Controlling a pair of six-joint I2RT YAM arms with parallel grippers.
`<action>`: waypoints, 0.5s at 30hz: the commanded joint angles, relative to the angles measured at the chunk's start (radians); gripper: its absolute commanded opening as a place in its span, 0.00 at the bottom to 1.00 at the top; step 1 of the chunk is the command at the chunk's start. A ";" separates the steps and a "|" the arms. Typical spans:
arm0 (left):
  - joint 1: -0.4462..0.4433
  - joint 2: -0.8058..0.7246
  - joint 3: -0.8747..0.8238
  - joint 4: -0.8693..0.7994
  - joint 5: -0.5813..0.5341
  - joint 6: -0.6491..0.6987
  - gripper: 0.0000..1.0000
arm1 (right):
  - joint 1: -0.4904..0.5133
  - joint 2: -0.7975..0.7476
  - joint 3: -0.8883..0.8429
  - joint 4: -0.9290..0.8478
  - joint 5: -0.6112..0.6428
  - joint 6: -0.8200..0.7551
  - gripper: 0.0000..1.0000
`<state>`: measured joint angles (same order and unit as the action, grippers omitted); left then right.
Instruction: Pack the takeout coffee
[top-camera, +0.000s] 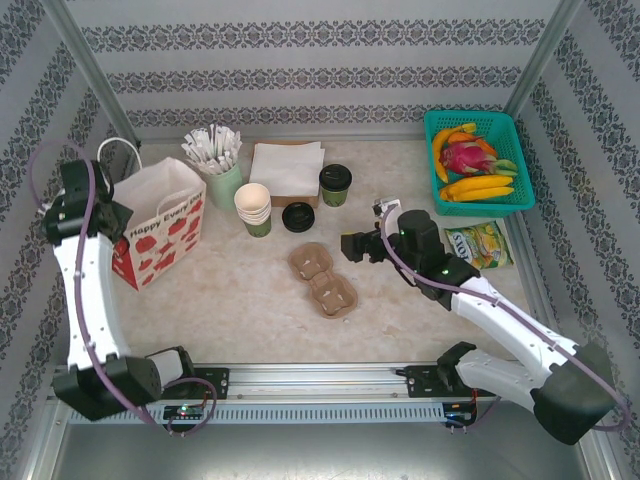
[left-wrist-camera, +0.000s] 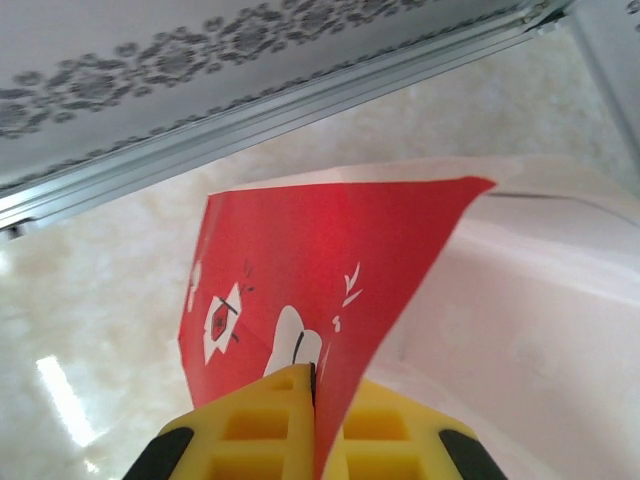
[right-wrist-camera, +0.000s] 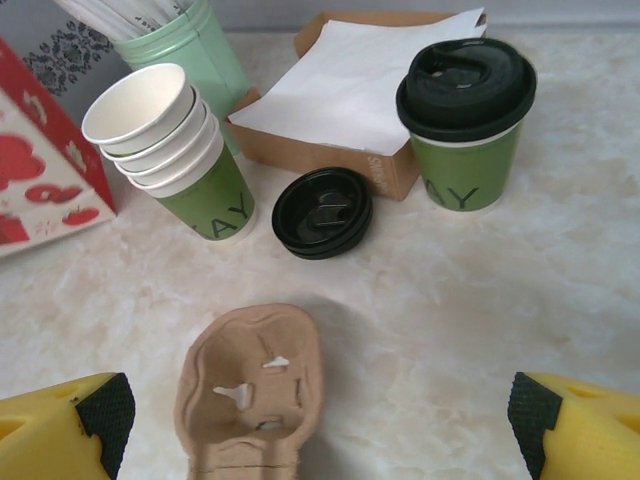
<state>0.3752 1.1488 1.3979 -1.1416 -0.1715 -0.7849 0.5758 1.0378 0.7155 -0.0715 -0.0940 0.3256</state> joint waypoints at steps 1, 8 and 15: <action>0.008 -0.087 -0.031 -0.130 -0.067 0.049 0.00 | 0.049 0.027 0.060 -0.033 0.125 0.209 0.98; 0.008 -0.240 -0.149 -0.260 0.199 0.031 0.00 | 0.183 0.127 0.243 -0.424 0.356 0.719 0.98; -0.022 -0.277 -0.152 -0.401 0.276 0.095 0.00 | 0.261 0.235 0.259 -0.449 0.271 1.028 0.98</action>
<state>0.3698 0.8814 1.2171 -1.4284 0.0612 -0.7361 0.8124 1.2240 0.9604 -0.4603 0.1905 1.1587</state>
